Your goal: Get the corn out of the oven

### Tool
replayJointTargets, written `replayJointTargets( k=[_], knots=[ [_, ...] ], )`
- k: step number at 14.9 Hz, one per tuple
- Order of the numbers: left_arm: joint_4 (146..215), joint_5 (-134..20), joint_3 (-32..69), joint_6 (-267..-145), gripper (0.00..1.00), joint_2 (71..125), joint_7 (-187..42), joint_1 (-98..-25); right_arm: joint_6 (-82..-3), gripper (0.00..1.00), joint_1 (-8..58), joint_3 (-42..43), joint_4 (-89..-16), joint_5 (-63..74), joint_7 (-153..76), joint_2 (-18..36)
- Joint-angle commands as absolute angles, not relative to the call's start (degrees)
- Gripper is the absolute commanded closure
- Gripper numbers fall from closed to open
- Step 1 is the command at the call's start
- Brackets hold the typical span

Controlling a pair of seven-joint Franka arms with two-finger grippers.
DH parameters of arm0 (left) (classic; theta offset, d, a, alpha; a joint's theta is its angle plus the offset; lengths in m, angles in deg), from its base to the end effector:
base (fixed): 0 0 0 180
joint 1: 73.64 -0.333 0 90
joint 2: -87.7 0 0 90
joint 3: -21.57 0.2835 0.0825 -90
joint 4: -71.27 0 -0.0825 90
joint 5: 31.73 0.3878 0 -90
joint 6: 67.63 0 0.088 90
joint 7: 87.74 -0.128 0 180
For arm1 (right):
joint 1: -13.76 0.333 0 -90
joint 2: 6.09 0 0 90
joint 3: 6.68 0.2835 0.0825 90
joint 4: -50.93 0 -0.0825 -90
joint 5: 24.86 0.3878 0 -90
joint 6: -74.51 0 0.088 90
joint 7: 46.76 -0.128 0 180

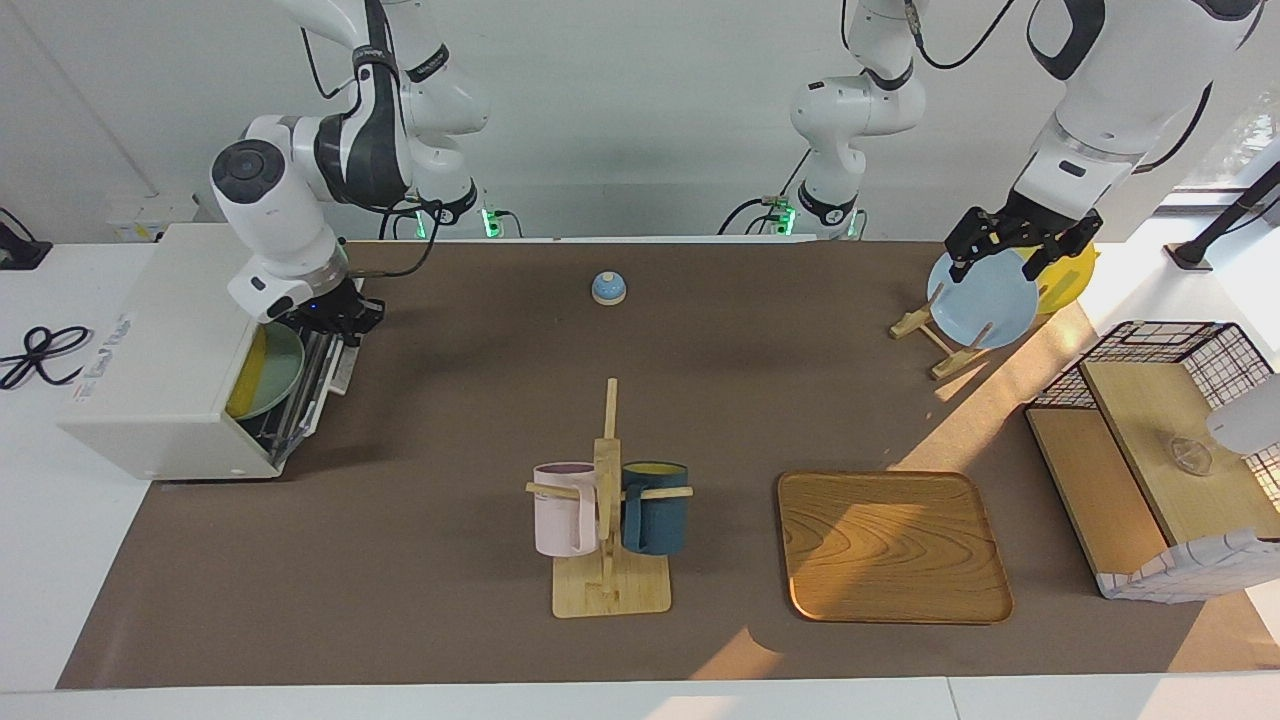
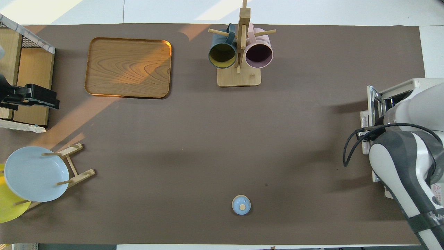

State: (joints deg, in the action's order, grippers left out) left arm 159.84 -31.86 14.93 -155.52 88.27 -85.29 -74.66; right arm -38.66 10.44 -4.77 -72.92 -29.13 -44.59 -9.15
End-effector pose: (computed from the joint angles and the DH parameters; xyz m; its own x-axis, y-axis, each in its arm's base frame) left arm 0.5543 -0.0546 0.5741 0.9982 -0.0554 -0.0219 -0.0553 -0.9985 0.0025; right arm 0.5127 -0.0188 0.3545 0.9898 0.0424 -0.1360 0.0510 -0.9969 0.0606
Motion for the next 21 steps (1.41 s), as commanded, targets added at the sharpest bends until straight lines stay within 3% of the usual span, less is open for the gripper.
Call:
replayJointTargets(
  k=[1,5,13,14,15,16,21],
  knots=[
    [160.5,-31.4,14.7,-155.2,0.0,87.3,-85.5,-75.1,-46.8,1.0,9.5,-5.4,-74.9,-30.2,-44.3,-5.0],
    [160.5,-31.4,14.7,-155.2,0.0,87.3,-85.5,-75.2,-55.9,1.0,12.0,-5.4,-80.9,-28.6,-46.0,-4.8],
    [160.5,-31.4,14.7,-155.2,0.0,87.3,-85.5,-75.2,-57.2,1.0,12.6,-5.3,-80.8,-25.8,-46.1,-3.2],
    [160.5,-31.4,14.7,-155.3,0.0,87.3,-85.5,-75.2,-56.5,0.97,12.9,-5.2,-80.4,-25.8,-46.1,-3.0],
    [160.5,-31.4,14.7,-155.2,0.0,87.3,-85.5,-75.2,-55.8,0.6,12.9,-5.1,-79.4,-25.8,-46.1,-2.9],
    [160.5,-31.4,14.7,-155.3,0.0,87.3,-85.5,-75.2,-54.3,0.52,12.9,-5.0,-78.2,-25.8,-46.1,-2.6],
    [160.5,-31.4,14.7,-155.3,0.0,87.3,-85.5,-75.2,-41.3,0.47,11.8,-5.4,-71.0,-25.7,-45.4,-3.8]
  ],
)
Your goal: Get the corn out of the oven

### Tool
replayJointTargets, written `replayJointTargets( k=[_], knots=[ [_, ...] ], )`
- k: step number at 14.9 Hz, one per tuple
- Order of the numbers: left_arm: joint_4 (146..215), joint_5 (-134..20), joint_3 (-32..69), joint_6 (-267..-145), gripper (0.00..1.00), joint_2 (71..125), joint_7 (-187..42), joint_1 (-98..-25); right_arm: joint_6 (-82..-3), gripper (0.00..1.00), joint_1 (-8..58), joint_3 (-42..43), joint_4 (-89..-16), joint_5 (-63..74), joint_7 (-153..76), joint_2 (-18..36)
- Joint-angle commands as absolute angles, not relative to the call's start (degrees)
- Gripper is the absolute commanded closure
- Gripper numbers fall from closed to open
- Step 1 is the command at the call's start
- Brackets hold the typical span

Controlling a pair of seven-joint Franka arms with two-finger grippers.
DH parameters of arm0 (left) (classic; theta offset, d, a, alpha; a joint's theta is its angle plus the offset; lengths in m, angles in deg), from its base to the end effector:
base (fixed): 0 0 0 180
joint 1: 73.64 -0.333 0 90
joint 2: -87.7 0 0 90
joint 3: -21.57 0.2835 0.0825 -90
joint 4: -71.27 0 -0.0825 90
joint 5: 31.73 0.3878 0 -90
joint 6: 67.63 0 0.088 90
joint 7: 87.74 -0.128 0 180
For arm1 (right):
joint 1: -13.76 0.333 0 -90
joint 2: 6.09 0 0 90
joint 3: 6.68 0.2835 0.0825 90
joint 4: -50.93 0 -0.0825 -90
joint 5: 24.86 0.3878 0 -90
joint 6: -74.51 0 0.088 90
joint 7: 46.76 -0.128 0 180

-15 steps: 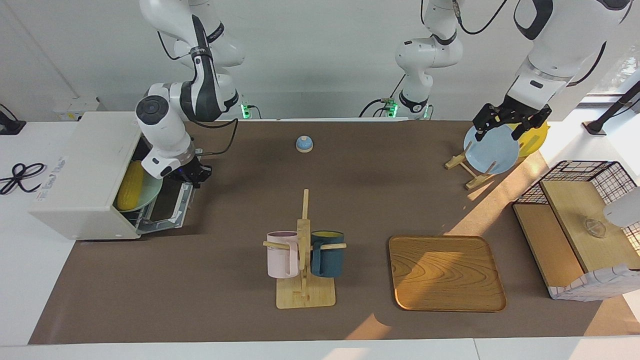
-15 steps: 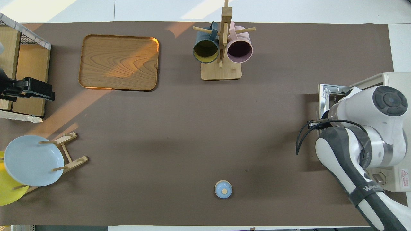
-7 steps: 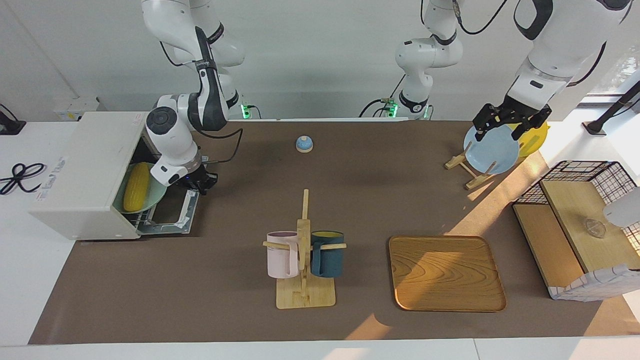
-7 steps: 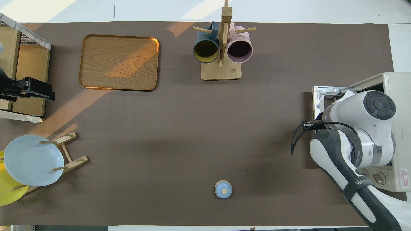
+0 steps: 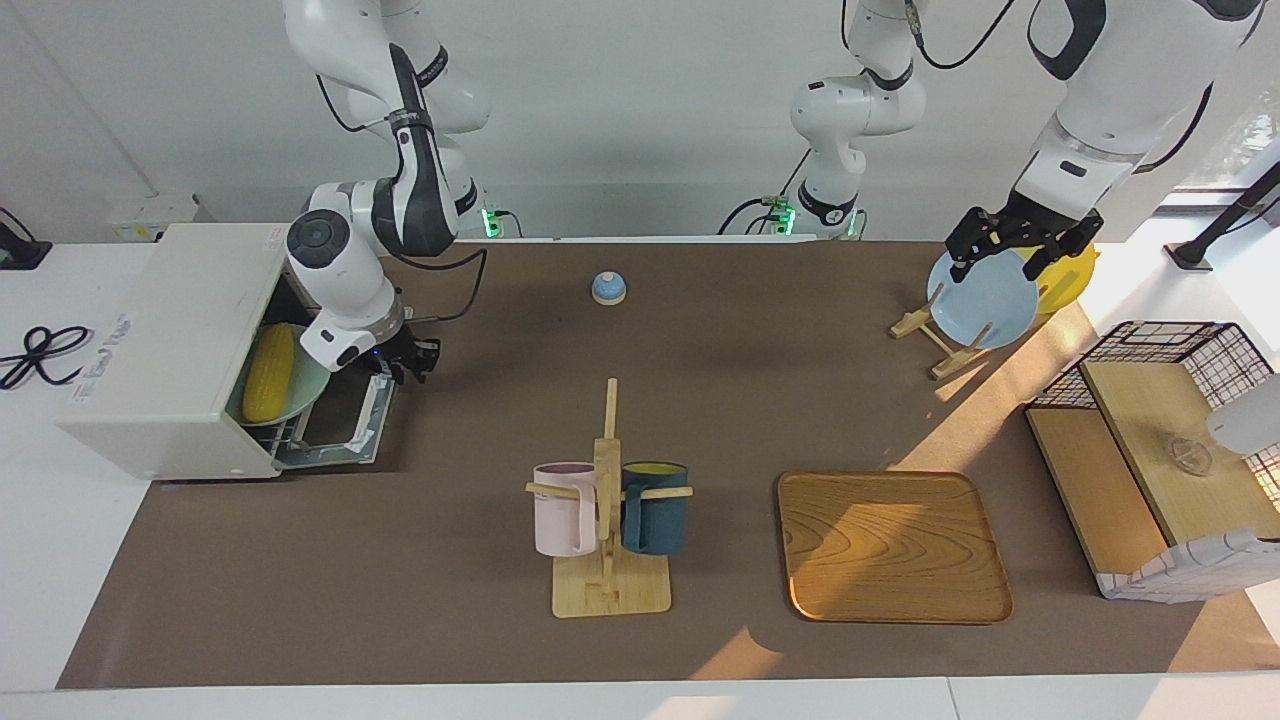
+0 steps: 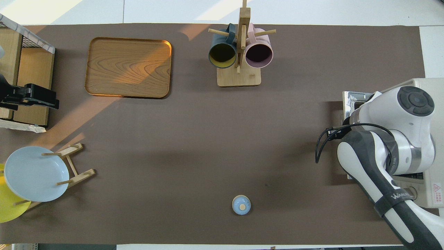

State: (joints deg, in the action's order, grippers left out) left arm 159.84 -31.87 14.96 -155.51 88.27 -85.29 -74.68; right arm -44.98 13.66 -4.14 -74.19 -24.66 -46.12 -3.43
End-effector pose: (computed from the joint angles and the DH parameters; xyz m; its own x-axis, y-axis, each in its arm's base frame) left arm 0.5543 -0.0541 0.5741 0.9983 -0.0545 -0.0221 -0.0545 -0.9985 0.0026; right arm 0.5208 0.0225 0.3007 0.9882 0.0518 -0.1441 0.0514 -0.9987 -0.0064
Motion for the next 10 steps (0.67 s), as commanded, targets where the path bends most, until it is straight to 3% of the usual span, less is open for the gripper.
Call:
replayJointTargets(
  k=[1,4,8,10],
  knots=[
    [160.5,-31.4,14.7,-155.3,0.0,87.3,-85.5,-75.2,-40.7,0.47,11.2,-5.4,-70.8,-25.7,-45.4,-4.2],
    [160.5,-31.4,14.7,-155.3,0.0,87.3,-85.5,-75.1,-40.2,0.49,10.9,-5.4,-70.9,-25.7,-45.4,-4.4],
    [160.5,-31.4,14.7,-155.3,0.0,87.3,-85.5,-75.1,-44.6,0.72,11.6,-5.3,-75.7,-25.7,-45.8,-6.0],
    [160.5,-31.4,14.7,-155.2,0.0,87.3,-85.5,-75.1,-49.9,0.76,11.6,-5.3,-79.9,-25.7,-45.8,-6.8]
  ],
)
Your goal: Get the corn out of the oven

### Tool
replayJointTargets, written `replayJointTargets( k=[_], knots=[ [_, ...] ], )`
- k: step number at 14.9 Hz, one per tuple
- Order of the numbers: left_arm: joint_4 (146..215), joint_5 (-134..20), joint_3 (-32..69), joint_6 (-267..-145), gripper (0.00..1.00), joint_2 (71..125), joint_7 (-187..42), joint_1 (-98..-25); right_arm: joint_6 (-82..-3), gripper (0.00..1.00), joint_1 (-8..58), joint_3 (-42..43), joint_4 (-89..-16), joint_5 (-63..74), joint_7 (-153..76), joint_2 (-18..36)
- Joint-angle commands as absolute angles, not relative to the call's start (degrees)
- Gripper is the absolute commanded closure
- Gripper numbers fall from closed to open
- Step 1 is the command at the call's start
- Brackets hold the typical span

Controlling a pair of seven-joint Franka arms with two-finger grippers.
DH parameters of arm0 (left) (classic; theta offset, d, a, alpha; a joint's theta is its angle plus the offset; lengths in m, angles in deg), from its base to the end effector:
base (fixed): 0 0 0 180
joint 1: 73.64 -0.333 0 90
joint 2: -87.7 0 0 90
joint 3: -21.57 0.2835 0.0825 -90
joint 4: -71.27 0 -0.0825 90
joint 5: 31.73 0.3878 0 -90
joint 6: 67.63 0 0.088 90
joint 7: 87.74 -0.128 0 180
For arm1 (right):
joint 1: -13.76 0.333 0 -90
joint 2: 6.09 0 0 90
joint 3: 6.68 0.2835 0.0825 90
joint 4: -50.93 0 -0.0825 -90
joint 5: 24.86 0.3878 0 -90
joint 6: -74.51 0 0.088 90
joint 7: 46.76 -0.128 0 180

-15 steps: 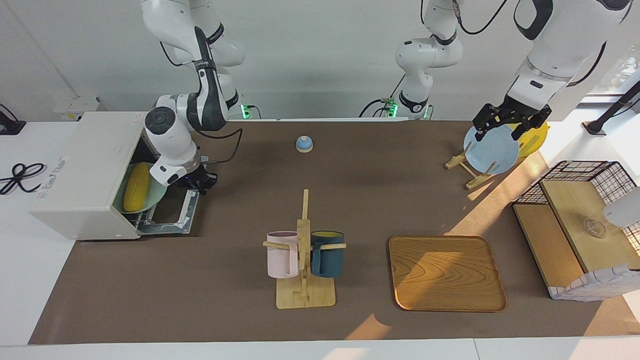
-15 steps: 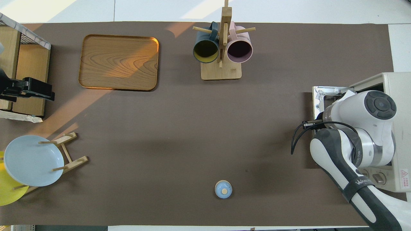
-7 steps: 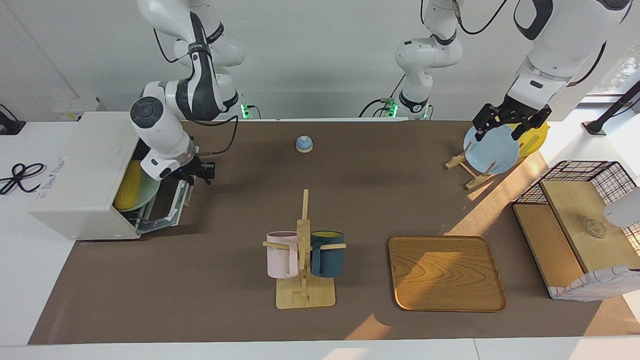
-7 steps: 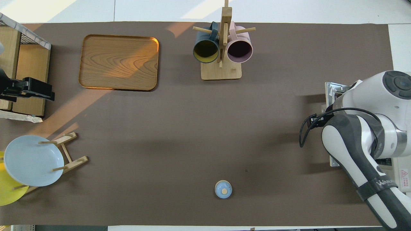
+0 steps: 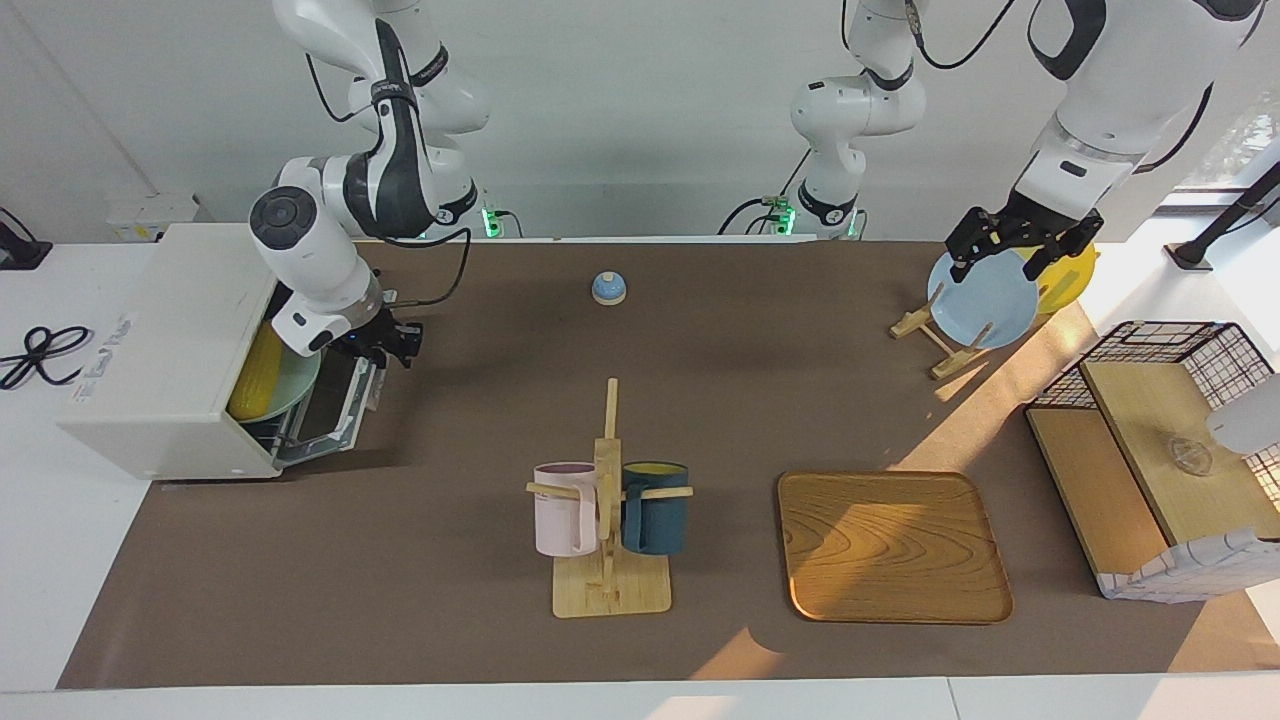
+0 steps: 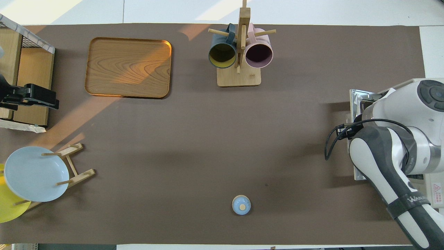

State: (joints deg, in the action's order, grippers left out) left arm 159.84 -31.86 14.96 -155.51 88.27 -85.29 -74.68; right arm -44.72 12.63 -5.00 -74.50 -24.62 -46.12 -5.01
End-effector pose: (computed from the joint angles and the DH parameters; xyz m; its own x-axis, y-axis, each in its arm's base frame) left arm 0.5544 -0.0541 0.5741 0.9983 -0.0545 -0.0220 -0.0545 -0.9985 0.0025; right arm 0.5197 0.0053 0.3124 0.9918 0.0187 -0.1267 0.0182 -0.9998 -0.0053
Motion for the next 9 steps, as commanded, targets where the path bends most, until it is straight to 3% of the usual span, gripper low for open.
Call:
replayJointTargets(
  k=[1,5,9],
  knots=[
    [160.5,-31.4,14.7,-155.2,0.0,87.3,-85.5,-75.1,-51.6,0.79,11.6,-5.3,-80.7,-25.7,-45.8,-6.4],
    [160.5,-31.4,14.7,-155.3,0.0,87.3,-85.5,-75.0,-54.9,1.0,13.5,-5.2,-82.8,-25.7,-46.4,-6.5],
    [160.5,-31.4,14.7,-155.3,0.0,87.3,-85.5,-75.1,-54.9,1.0,17.5,-5.1,-82.4,-23.8,-50.8,-6.5]
  ],
)
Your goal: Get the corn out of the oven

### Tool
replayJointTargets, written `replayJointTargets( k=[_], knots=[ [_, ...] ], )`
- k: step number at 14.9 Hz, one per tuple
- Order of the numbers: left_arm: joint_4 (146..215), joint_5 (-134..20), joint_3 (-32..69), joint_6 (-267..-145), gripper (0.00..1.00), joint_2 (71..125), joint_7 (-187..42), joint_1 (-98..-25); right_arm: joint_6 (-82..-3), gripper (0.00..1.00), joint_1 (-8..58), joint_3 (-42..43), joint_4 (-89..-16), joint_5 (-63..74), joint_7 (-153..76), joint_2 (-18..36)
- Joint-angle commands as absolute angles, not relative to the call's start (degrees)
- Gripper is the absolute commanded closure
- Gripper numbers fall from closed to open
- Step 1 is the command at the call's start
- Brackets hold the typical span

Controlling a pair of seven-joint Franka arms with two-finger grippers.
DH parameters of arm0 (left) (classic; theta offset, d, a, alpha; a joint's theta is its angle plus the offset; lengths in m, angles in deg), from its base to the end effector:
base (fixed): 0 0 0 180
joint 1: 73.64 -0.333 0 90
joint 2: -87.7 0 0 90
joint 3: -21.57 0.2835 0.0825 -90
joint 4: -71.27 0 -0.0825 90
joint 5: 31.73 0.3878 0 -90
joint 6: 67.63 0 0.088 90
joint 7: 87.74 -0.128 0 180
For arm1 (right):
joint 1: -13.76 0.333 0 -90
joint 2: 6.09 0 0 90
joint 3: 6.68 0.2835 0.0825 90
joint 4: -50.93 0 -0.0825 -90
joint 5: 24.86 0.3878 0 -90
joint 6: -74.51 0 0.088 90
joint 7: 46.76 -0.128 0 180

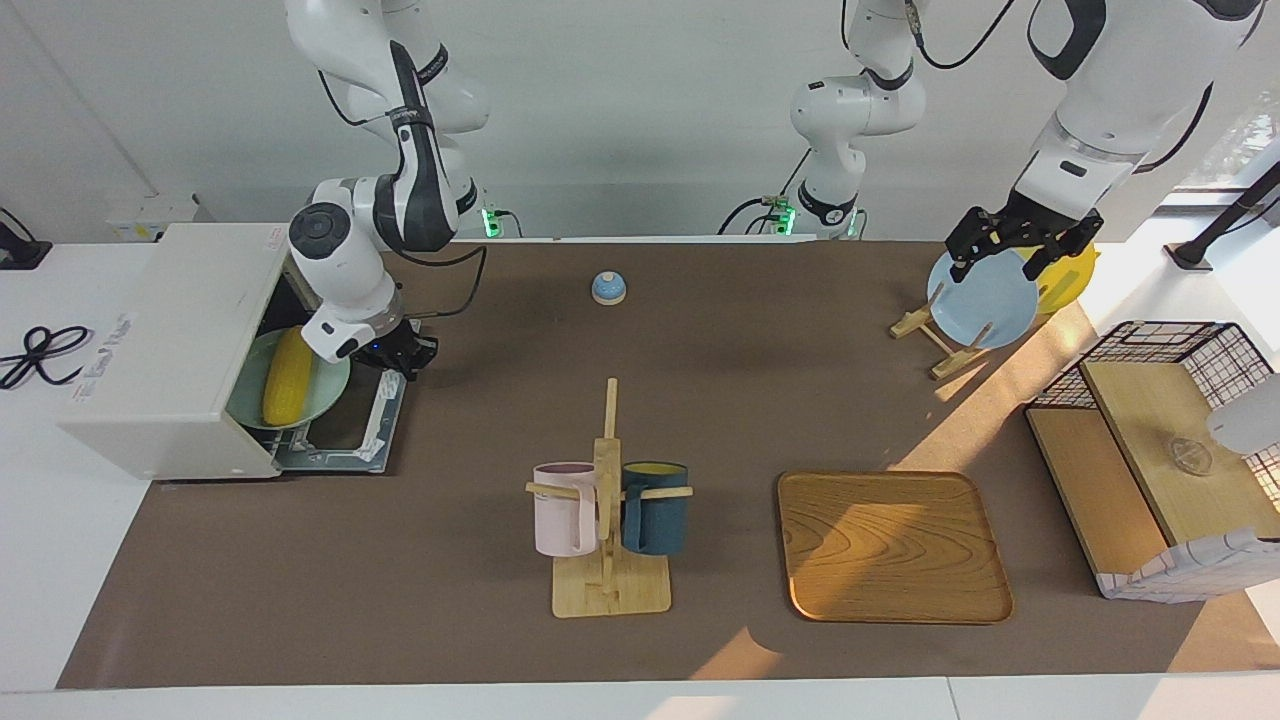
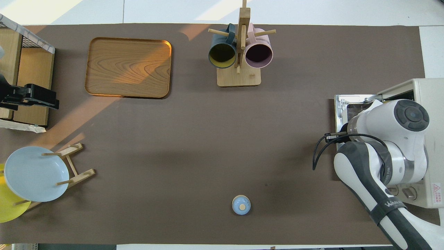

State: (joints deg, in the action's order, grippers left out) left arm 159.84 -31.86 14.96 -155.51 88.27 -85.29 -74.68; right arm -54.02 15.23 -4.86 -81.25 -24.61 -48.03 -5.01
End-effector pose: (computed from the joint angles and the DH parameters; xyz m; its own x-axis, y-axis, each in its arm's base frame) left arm 0.5544 -0.0541 0.5741 0.9983 -0.0545 -0.0220 -0.0545 -0.9985 0.0025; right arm 0.5031 0.0291 0.2744 0.9961 0.0324 -0.0825 0.0323 -0.9995 -0.0019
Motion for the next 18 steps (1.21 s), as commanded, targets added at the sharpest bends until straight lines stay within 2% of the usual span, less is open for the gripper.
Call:
replayJointTargets(
  k=[1,4,5,6,9,15,17,18],
  knots=[
    [160.5,-31.4,14.7,-155.3,0.0,87.3,-85.5,-75.1,-54.8,1.0,18.4,-5.2,-81.8,-23.7,-50.9,-6.4],
    [160.5,-31.4,14.7,-155.4,0.0,87.3,-85.5,-75.1,-46.6,0.99,17.3,-5.4,-74.9,-24.6,-50.7,-4.6],
    [160.5,-31.4,14.7,-155.4,0.0,87.3,-85.5,-75.1,-43.4,0.81,15.8,-5.5,-72.9,-25.1,-50.5,-4.2],
    [160.6,-31.4,14.7,-155.5,0.0,87.3,-85.5,-75.1,-41.9,0.52,14.1,-5.5,-72.5,-26.0,-50.3,-4.5],
    [160.7,-31.4,14.7,-155.6,0.0,87.3,-85.5,-75.1,-39.8,0.34,10.6,-5.5,-72.3,-28.7,-45.9,-5.3],
    [160.7,-31.4,14.7,-155.7,0.0,87.3,-85.5,-75.1,-40.7,0.37,7.7,-5.5,-73.5,-29.4,-40.5,-5.7],
    [160.7,-31.4,14.7,-155.7,0.0,87.3,-85.5,-75.1,-43.0,0.53,6.9,-5.5,-74.5,-29.7,-38.0,-5.7],
    [160.7,-31.4,14.7,-155.7,0.0,87.3,-85.5,-75.1,-45.1,0.56,6.7,-5.5,-75.9,-29.7,-37.0,-6.3]
  ],
)
